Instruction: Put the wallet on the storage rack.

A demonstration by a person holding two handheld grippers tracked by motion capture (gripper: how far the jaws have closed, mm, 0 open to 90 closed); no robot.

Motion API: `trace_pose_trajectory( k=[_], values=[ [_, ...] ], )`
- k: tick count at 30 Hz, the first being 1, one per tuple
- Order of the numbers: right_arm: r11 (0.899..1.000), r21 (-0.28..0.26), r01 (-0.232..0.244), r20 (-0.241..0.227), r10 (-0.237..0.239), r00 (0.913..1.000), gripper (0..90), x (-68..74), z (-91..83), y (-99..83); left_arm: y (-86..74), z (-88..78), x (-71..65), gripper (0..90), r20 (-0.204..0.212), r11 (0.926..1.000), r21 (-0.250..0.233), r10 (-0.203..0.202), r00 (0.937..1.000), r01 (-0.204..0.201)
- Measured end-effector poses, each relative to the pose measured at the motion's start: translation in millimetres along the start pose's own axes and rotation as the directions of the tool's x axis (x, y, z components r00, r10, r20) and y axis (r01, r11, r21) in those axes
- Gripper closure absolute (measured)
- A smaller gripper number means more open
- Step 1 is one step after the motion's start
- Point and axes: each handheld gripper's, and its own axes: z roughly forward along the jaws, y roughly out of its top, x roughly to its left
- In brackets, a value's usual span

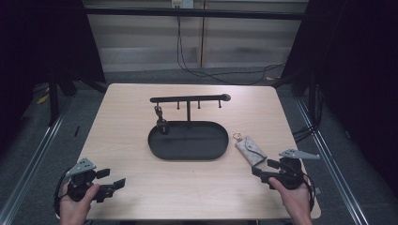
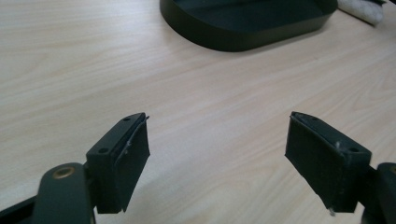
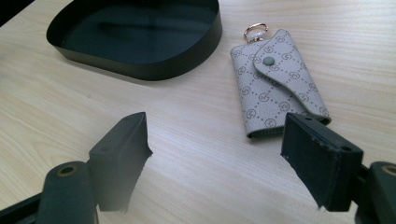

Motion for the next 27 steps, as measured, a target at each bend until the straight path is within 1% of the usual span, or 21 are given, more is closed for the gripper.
trace_pose_trajectory(
  k=[1, 4, 8, 10, 12, 13, 15, 18, 20, 24, 25, 27],
  values=[
    [1.000, 0.005, 0.002, 0.001, -0.002, 1.0000, 23.0, -0.7, 0.6, 1.4, -0.4, 0.0, -1.1, 21.1, 0.000, 1.0000, 0.002, 0.000, 1.0000, 0.000],
    [0.999, 0.035, 0.004, 0.001, -0.004, 1.0000, 24.3, -2.9, 3.6, 6.5, 0.5, 1.4, -5.3, 21.1, 0.004, 0.9996, 0.013, 0.026, 0.9996, -0.026],
    [0.997, 0.073, 0.017, 0.012, -0.017, 0.9998, 26.3, -4.9, 7.5, 15.9, 0.7, 5.4, -10.8, 21.1, 0.024, 0.9985, 0.031, 0.044, 0.9987, -0.045],
    [0.995, 0.093, 0.021, 0.004, -0.021, 0.9998, 26.4, -5.8, 9.4, 21.7, 0.0, 6.0, -12.5, 21.1, 0.022, 0.9983, 0.031, 0.048, 0.9986, -0.049],
    [0.993, 0.115, 0.015, 0.000, -0.015, 0.9999, 26.5, -6.5, 12.0, 28.4, -1.9, 5.5, -12.9, 21.1, 0.031, 0.9983, 0.034, 0.046, 0.9985, -0.047],
    [0.993, 0.120, 0.020, -0.003, -0.020, 0.9998, 26.7, -7.1, 13.8, 31.1, -2.7, 4.8, -13.4, 21.1, 0.032, 0.9986, 0.030, 0.043, 0.9985, -0.044],
    [0.989, 0.149, 0.022, -0.001, -0.022, 0.9998, 26.7, -7.2, 17.2, 36.7, -4.5, 3.8, -13.7, 21.1, 0.033, 0.9987, 0.027, 0.042, 0.9986, -0.043],
    [0.984, 0.174, 0.043, 0.002, -0.044, 0.9990, 25.9, -7.0, 20.5, 44.0, -6.6, 3.3, -13.3, 20.9, 0.050, 0.9989, 0.030, 0.036, 0.9981, -0.037],
    [0.981, 0.191, 0.043, -0.001, -0.044, 0.9990, 24.9, -7.5, 22.6, 48.5, -7.6, 3.2, -13.7, 20.9, 0.062, 0.9986, 0.034, 0.039, 0.9973, -0.041],
    [0.973, 0.228, 0.040, -0.012, -0.038, 0.9992, 24.9, -8.9, 27.9, 56.1, -7.2, 3.1, -14.7, 20.6, 0.080, 0.9987, 0.023, 0.044, 0.9959, -0.046],
    [0.970, 0.238, 0.044, -0.010, -0.043, 0.9990, 25.1, -8.6, 29.3, 58.1, -7.2, 3.5, -14.7, 20.5, 0.085, 0.9985, 0.026, 0.045, 0.9954, -0.048],
    [0.965, 0.257, 0.055, -0.018, -0.053, 0.9985, 25.8, -8.1, 31.9, 62.2, -7.4, 3.8, -15.0, 20.5, 0.082, 0.9986, 0.027, 0.043, 0.9957, -0.045]
  ],
)
